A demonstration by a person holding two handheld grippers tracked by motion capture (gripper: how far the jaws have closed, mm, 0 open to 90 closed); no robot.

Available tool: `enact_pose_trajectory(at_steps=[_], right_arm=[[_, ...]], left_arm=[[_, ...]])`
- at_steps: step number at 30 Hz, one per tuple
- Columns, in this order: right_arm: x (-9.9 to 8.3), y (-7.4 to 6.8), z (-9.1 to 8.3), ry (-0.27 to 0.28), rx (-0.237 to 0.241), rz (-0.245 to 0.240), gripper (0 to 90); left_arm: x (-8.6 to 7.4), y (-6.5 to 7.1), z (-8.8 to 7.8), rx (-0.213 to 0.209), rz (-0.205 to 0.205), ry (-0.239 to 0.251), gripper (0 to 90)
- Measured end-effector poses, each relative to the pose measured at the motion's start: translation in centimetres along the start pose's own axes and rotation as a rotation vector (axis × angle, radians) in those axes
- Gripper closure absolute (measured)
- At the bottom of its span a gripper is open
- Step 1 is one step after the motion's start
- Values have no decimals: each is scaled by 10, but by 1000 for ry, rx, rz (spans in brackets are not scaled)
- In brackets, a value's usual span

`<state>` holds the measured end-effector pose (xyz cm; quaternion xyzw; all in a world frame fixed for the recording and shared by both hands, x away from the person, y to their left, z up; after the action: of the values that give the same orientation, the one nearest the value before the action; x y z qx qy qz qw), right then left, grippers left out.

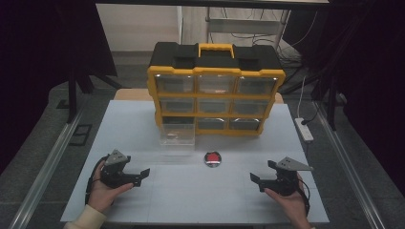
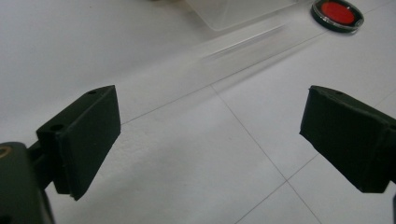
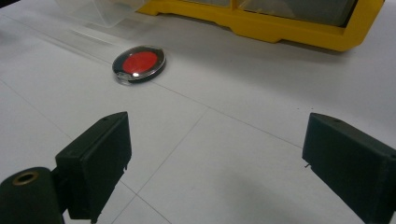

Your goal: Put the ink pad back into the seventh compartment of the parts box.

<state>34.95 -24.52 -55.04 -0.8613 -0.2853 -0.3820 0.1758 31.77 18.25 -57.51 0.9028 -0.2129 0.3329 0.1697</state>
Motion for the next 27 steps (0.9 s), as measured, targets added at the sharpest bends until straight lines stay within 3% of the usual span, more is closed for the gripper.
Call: enact_pose_trajectory(at_steps=[21, 27], right_arm=[[8, -7, 3, -6, 18, -30, 86], [14, -13, 6, -13, 36, -34, 89]], left_arm=[[2, 2, 1, -20, -16, -7, 64], [1, 4, 3, -11, 0, -14, 64]])
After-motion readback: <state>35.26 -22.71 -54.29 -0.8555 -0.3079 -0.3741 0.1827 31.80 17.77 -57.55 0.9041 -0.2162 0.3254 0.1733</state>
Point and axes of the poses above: each handheld gripper's, and its own axes: z roughly forward along the jaws, x roughly out of its top, y roughly to its right, the point moved 9 cm from there along z, roughly forward along the jaws, and after that the axes turned 8 degrees about -y, right-handed, at the moved point
